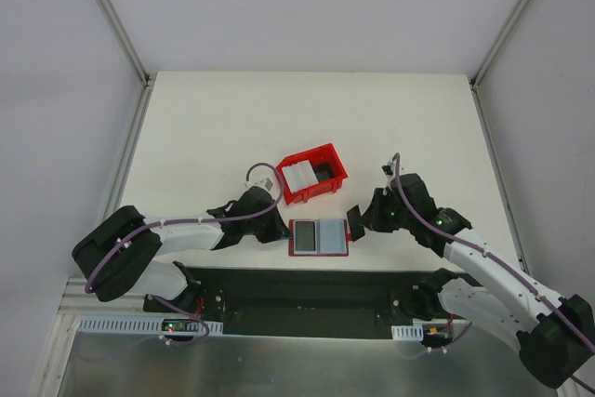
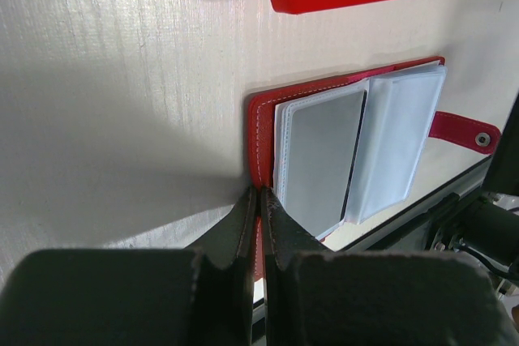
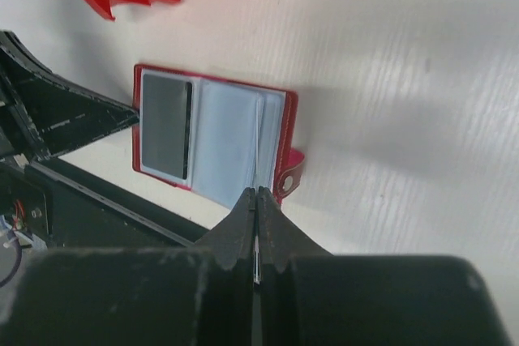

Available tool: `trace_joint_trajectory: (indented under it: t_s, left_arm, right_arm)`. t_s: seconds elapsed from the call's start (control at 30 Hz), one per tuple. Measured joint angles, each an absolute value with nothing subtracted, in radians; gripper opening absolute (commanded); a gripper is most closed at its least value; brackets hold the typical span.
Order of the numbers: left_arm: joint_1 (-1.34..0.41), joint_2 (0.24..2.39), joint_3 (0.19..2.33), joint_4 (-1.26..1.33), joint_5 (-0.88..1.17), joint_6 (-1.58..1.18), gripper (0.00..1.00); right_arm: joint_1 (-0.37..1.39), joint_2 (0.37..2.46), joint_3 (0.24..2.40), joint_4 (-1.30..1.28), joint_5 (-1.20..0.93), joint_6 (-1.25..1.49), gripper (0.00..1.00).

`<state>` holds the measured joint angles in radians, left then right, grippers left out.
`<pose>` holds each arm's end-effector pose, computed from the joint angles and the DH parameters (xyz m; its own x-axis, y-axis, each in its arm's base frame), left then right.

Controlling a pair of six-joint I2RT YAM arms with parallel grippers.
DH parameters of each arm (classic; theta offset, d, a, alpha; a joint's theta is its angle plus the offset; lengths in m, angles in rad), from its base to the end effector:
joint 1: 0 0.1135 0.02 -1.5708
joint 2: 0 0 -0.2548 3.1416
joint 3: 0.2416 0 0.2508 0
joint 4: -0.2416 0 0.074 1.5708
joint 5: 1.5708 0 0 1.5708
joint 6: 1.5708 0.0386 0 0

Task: Put the credit cards into the card holder
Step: Turn over the card slot in the card holder.

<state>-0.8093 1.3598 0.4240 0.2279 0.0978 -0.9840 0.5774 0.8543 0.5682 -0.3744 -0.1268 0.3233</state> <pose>0.1662 -0.1798 0.1291 -0.8909 -0.2665 -0.3678 0.0536 0.7424 -0.6678 0.1581 0.1088 0.2256 -0.6860 -0.0708 -0.7241 -0.4294 0.8428 0.3245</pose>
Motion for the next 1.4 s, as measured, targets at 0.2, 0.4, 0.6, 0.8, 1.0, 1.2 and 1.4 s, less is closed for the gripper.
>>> trace_joint_trajectory:
  t_s: [0.2,0.4,0.6,0.8,1.0,1.2,1.4]
  left_arm:
    - [-0.809,1.360,0.424,0.228,0.099,-0.984,0.00]
    - [-0.809,1.360,0.424,0.228,0.100,-0.984,0.00]
    - [-0.809,1.360,0.424,0.228,0.100,-0.984,0.00]
    - [-0.809,1.360,0.424,0.228,0.100,-0.984,0.00]
    - [-0.809,1.360,0.424,0.228,0.100,-0.984,0.00]
    - [-0.809,1.360,0.424,0.228,0.100,-0.984,0.00]
    - [-0.809,1.360,0.424,0.227,0.101,-0.984,0.00]
  right_arm:
    - [0.696,0.915,0.550,-0.308,-0.106,0.391,0.00]
    - [0.756,0.968,0.550,-0.297,-0.021,0.404,0.00]
    - [0.772,0.982,0.550,-0.286,0.023,0.416,0.00]
    - [0.788,1.016,0.550,-0.282,0.044,0.430,0.00]
    - [0.794,1.035,0.550,-0.281,0.056,0.437,0.00]
    - [0.812,1.067,0.549,-0.261,0.052,0.446,0.00]
    - [0.828,1.094,0.556,-0.221,0.041,0.455,0.00]
